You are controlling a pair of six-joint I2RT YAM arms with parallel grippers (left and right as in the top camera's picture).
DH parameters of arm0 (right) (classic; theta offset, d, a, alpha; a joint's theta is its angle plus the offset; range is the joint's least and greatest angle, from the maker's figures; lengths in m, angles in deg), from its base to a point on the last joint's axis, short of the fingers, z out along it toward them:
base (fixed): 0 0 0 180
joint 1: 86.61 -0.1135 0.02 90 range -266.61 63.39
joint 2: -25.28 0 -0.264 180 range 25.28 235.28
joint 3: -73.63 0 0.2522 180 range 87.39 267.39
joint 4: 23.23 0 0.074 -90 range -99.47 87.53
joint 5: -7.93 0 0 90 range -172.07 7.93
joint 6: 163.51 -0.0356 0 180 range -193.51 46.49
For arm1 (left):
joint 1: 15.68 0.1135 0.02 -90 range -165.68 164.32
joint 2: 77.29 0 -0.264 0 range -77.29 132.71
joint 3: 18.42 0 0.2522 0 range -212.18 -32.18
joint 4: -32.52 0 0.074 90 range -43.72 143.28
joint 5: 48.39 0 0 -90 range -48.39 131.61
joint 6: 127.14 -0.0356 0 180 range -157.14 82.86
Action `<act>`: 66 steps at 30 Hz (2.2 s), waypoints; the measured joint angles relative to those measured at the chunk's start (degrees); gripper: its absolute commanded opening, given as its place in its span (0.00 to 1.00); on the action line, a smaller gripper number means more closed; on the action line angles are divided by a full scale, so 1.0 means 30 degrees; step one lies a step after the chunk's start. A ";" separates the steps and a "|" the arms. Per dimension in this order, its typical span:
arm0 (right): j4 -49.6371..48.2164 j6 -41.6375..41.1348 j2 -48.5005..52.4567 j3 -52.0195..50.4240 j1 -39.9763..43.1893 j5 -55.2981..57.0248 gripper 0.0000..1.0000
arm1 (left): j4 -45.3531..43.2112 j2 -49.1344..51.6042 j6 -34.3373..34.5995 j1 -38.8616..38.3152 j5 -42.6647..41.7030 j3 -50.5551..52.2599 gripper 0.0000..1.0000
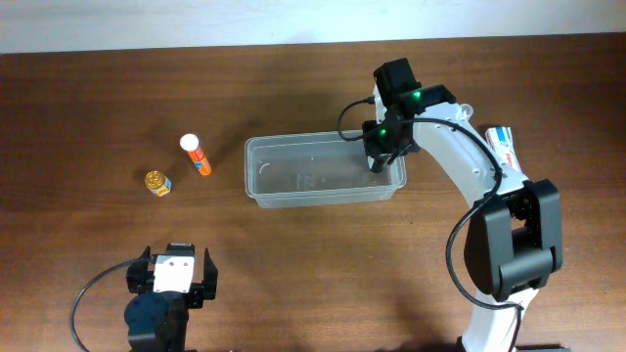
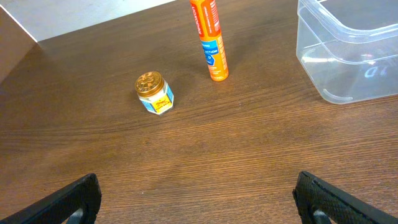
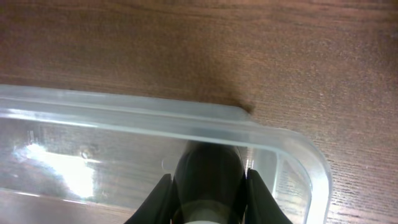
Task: Pack container
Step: 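Lower the brown bottle into the container and open the right gripper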
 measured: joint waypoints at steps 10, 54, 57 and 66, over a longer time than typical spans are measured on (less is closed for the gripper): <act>-0.0291 -0.0022 0.0000 -0.0029 0.0000 0.0000 0.16 | 0.0000 0.0000 0.0000 0.0000 0.0000 0.0000 1.00; -0.0801 -0.0146 -0.0051 -0.1173 0.0000 0.0051 0.41 | 0.0000 0.0015 0.0007 0.0000 0.0000 0.0000 1.00; 0.0131 -0.0109 -0.0087 -0.0066 0.0000 0.0051 0.43 | 0.0000 0.0015 0.0000 0.0000 0.0000 0.0000 1.00; 0.3504 0.0780 -0.0750 0.4262 0.0015 0.0066 0.50 | 0.0007 0.0015 0.0000 0.0000 0.0000 0.0000 1.00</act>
